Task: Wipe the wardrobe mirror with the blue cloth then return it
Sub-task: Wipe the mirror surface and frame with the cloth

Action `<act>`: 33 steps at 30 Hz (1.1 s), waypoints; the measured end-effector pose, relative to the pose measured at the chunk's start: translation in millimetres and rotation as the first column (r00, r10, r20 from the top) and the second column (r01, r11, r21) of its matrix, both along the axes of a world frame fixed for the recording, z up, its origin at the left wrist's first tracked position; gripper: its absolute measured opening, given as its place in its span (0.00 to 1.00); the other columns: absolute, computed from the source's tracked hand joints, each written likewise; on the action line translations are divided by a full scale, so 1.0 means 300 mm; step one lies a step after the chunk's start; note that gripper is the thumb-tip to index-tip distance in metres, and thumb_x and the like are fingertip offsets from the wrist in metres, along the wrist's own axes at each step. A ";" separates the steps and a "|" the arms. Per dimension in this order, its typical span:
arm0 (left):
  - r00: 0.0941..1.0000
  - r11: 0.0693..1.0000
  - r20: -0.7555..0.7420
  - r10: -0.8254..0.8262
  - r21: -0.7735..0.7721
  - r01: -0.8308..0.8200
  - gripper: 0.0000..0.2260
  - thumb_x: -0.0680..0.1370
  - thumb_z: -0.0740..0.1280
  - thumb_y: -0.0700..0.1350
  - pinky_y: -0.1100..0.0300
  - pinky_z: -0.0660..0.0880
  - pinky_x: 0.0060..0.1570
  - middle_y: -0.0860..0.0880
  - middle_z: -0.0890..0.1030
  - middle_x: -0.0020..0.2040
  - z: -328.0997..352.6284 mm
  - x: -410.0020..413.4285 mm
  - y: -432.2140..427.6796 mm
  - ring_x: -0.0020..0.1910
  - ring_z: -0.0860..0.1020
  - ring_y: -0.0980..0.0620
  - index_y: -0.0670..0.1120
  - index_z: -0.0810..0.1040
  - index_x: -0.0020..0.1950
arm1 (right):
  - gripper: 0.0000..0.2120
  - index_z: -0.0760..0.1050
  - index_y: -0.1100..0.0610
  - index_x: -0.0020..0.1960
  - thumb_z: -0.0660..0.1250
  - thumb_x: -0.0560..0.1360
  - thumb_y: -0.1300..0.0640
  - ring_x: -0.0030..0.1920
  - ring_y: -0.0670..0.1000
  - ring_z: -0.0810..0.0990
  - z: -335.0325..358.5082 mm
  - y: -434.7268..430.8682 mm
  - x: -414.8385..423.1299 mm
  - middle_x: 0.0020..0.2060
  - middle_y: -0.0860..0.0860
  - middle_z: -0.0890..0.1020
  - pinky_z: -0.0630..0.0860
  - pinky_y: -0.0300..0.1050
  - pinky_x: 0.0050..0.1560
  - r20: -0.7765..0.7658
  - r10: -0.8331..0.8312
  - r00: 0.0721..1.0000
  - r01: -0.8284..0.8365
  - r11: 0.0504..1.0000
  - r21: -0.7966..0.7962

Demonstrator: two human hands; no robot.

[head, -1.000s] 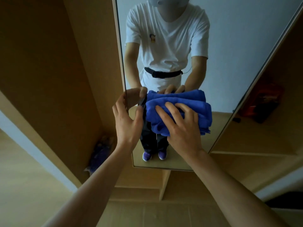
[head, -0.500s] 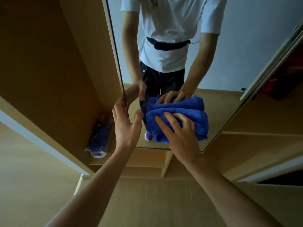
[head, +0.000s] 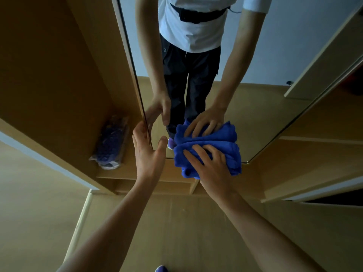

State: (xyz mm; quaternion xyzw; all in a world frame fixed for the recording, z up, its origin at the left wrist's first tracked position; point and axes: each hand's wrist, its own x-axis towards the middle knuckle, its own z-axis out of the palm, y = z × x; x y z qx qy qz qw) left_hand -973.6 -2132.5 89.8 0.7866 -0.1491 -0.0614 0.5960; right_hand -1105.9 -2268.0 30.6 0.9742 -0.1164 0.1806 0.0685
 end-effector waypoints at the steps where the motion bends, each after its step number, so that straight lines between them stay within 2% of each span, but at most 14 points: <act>1: 1.000 1.000 -0.012 0.001 0.013 -0.001 0.27 0.78 0.69 0.45 0.53 0.69 0.66 0.55 0.69 0.69 -0.023 -0.002 0.001 0.68 0.69 0.58 0.53 0.62 0.75 | 0.37 0.74 0.49 0.70 0.81 0.62 0.54 0.63 0.58 0.72 -0.025 0.003 -0.007 0.67 0.51 0.77 0.75 0.55 0.56 -0.043 -0.004 0.999 0.005 1.000 0.031; 5: 0.998 0.997 -0.047 -0.028 0.075 0.032 0.27 0.78 0.70 0.45 0.55 0.67 0.64 0.55 0.69 0.66 -0.103 0.000 0.021 0.63 0.68 0.60 0.52 0.62 0.73 | 0.34 0.76 0.50 0.67 0.81 0.62 0.57 0.62 0.57 0.77 -0.114 0.004 -0.032 0.64 0.50 0.78 0.77 0.54 0.59 -0.131 -0.011 0.991 0.034 0.984 0.174; 8: 0.997 0.991 -0.054 -0.059 0.120 0.065 0.26 0.78 0.69 0.46 0.55 0.66 0.63 0.57 0.67 0.64 -0.133 0.012 0.031 0.62 0.66 0.61 0.54 0.61 0.73 | 0.32 0.76 0.51 0.67 0.78 0.65 0.60 0.64 0.55 0.76 -0.147 -0.008 -0.045 0.64 0.48 0.78 0.75 0.53 0.63 -0.211 0.011 0.978 0.050 0.957 0.285; 11: 0.995 0.987 -0.070 -0.074 0.137 0.083 0.27 0.78 0.70 0.46 0.56 0.65 0.63 0.57 0.66 0.65 -0.136 0.007 0.031 0.62 0.65 0.62 0.54 0.61 0.74 | 0.29 0.74 0.50 0.68 0.74 0.68 0.60 0.64 0.52 0.75 -0.140 -0.019 -0.042 0.64 0.46 0.77 0.71 0.50 0.66 -0.277 0.022 0.961 0.075 0.939 0.335; 14: 0.993 0.987 -0.093 -0.076 0.134 0.088 0.32 0.78 0.70 0.44 0.56 0.63 0.66 0.56 0.64 0.70 -0.128 -0.014 0.027 0.65 0.63 0.64 0.54 0.58 0.78 | 0.23 0.72 0.48 0.67 0.67 0.72 0.58 0.62 0.49 0.74 -0.104 -0.025 -0.039 0.62 0.44 0.76 0.68 0.45 0.64 -0.347 0.044 0.937 0.084 0.935 0.344; 16: 0.991 0.985 -0.111 -0.073 0.147 0.089 0.35 0.79 0.69 0.44 0.56 0.62 0.67 0.53 0.62 0.75 -0.120 -0.029 0.027 0.70 0.62 0.60 0.54 0.55 0.80 | 0.25 0.70 0.48 0.68 0.63 0.71 0.59 0.60 0.49 0.73 -0.074 -0.028 -0.057 0.62 0.43 0.75 0.66 0.44 0.60 -0.398 0.068 0.915 0.081 0.935 0.347; 20: 0.989 0.970 -0.145 -0.033 0.232 0.067 0.39 0.79 0.68 0.43 0.56 0.62 0.62 0.48 0.56 0.80 -0.079 -0.086 0.038 0.75 0.60 0.50 0.55 0.47 0.83 | 0.28 0.68 0.47 0.70 0.63 0.70 0.57 0.58 0.50 0.73 0.013 -0.027 -0.114 0.64 0.43 0.74 0.67 0.48 0.60 -0.416 0.079 0.906 0.066 0.944 0.322; 23: 0.989 0.958 -0.147 -0.031 0.277 0.071 0.35 0.79 0.67 0.40 0.56 0.64 0.58 0.46 0.59 0.77 -0.030 -0.166 0.049 0.73 0.64 0.44 0.52 0.53 0.81 | 0.24 0.69 0.50 0.68 0.63 0.72 0.57 0.58 0.52 0.75 0.097 -0.017 -0.133 0.62 0.45 0.76 0.69 0.48 0.60 -0.370 0.064 0.927 0.063 0.945 0.321; 26: 0.977 0.930 -0.097 -0.188 0.303 0.209 0.33 0.76 0.66 0.35 0.59 0.66 0.57 0.51 0.64 0.73 0.039 -0.239 0.059 0.71 0.68 0.49 0.51 0.61 0.79 | 0.19 0.71 0.54 0.62 0.63 0.71 0.61 0.53 0.54 0.78 0.212 0.004 -0.134 0.55 0.49 0.79 0.71 0.48 0.56 -0.342 0.019 0.940 0.086 0.953 0.289; 29: 0.906 0.854 0.022 -0.423 0.344 0.390 0.35 0.74 0.67 0.35 0.64 0.65 0.63 0.55 0.65 0.75 0.133 -0.282 0.058 0.74 0.65 0.54 0.51 0.61 0.79 | 0.13 0.70 0.56 0.54 0.65 0.70 0.59 0.47 0.56 0.78 0.354 0.021 -0.141 0.48 0.52 0.79 0.72 0.49 0.50 -0.296 -0.001 0.955 0.077 0.966 0.245; 31: 0.839 0.805 0.114 -0.533 0.375 0.460 0.37 0.73 0.69 0.38 0.63 0.66 0.70 0.55 0.61 0.78 0.206 -0.294 0.048 0.78 0.61 0.54 0.51 0.60 0.80 | 0.15 0.71 0.56 0.57 0.67 0.72 0.56 0.48 0.56 0.78 0.459 0.024 -0.148 0.49 0.52 0.79 0.73 0.49 0.51 -0.260 0.002 0.966 0.055 0.976 0.212; 33: 0.795 0.786 0.191 -0.576 0.396 0.474 0.37 0.74 0.71 0.42 0.54 0.67 0.74 0.56 0.54 0.81 0.287 -0.298 0.038 0.80 0.57 0.51 0.52 0.59 0.80 | 0.18 0.70 0.55 0.62 0.67 0.73 0.54 0.52 0.55 0.77 0.571 0.025 -0.158 0.53 0.52 0.78 0.73 0.49 0.55 -0.230 0.004 0.973 0.038 0.983 0.177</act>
